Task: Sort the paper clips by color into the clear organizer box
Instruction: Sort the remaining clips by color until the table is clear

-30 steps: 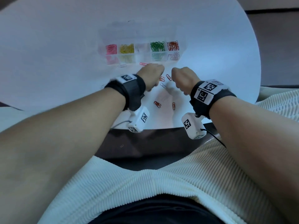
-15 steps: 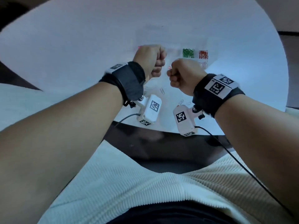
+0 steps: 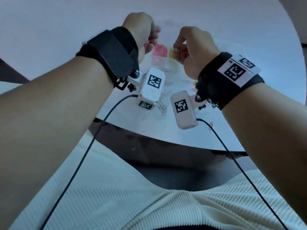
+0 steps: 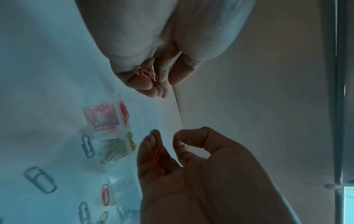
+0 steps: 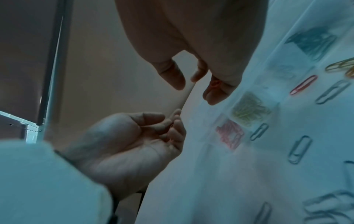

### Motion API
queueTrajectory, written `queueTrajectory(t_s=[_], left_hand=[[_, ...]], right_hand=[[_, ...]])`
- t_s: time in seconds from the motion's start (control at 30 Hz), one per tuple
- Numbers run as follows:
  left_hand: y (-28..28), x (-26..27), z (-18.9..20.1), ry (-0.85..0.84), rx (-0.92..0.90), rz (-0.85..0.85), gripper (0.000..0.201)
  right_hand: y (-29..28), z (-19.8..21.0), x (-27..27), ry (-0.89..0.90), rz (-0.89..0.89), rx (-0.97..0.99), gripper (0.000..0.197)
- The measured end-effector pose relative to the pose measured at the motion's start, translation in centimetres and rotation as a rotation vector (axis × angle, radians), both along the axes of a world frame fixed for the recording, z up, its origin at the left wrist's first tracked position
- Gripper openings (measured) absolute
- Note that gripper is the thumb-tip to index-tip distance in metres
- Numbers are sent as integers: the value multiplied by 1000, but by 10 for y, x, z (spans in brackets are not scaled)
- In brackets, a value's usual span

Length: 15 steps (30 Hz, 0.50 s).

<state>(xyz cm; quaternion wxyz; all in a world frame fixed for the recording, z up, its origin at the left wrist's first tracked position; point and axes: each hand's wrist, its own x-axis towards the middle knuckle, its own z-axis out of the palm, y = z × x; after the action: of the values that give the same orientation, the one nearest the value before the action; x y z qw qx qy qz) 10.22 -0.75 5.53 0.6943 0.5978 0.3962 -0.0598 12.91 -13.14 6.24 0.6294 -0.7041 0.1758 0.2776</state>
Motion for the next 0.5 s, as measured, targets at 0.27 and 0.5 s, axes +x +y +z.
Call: queueTrajectory(t_s=[0.27,0.5], left_hand=[[-1,11,-8,-21,-63,104,24],[-10,11,-11,-77,-109,87,15]], right_hand=[[12,-10,5,108,144,167,52],[-27,0,9,-5,50,182,55]])
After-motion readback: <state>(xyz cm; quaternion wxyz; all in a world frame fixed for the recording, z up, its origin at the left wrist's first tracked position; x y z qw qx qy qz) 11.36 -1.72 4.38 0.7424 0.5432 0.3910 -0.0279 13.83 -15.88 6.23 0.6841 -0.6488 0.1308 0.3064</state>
